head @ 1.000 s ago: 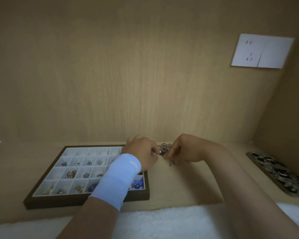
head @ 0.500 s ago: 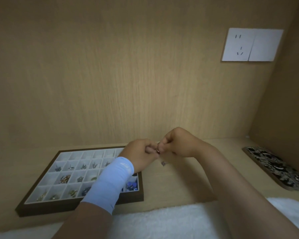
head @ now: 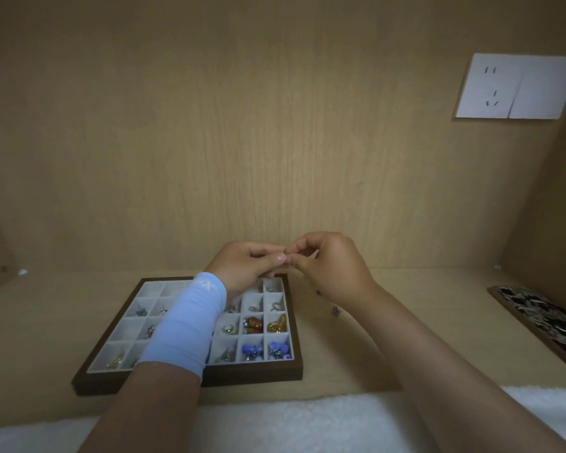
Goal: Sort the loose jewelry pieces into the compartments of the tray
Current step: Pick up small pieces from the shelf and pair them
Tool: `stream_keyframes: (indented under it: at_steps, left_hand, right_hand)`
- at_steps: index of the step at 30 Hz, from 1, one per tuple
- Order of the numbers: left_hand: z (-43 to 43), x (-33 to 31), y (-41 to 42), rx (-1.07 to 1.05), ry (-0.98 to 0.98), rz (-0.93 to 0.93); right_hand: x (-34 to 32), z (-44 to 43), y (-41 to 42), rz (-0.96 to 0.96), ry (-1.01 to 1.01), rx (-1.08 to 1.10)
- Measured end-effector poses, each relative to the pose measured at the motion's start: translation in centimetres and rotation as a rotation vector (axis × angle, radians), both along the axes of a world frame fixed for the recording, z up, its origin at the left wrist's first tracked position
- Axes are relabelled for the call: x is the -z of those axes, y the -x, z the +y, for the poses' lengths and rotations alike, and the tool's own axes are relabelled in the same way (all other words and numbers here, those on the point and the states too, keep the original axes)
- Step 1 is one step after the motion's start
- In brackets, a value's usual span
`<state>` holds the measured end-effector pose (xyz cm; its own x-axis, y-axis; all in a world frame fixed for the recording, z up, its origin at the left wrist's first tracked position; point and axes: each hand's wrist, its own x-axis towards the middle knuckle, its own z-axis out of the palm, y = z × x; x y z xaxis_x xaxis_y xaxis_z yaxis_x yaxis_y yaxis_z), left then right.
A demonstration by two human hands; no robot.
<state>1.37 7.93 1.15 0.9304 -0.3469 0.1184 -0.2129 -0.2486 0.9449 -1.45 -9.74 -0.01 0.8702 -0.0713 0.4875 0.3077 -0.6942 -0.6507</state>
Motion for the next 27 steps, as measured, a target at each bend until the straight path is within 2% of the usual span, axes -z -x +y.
stream_keyframes:
  at_steps: [14,21,24,27]
  left_hand:
    - [3.0,-0.1,-1.3,-0.012,0.051,0.019]
    - [4.2,-0.5,-1.5,-0.115,0.135,-0.085]
    - [5.2,-0.3,-2.0,-0.168,0.077,-0.113]
    - [5.8,0.2,-2.6,-0.214,0.003,-0.112]
  right_hand:
    - [-1.0,3.3,-0.9,-0.042,-0.067,-0.004]
    - [-2.9,4.6,-2.4,0.043,-0.171,-0.18]
    - [-2.8,5.4,-3.4,0.088,-0.134,-0.229]
    - [-2.0,5.8,-4.3,0.108,-0.011,-0.215]
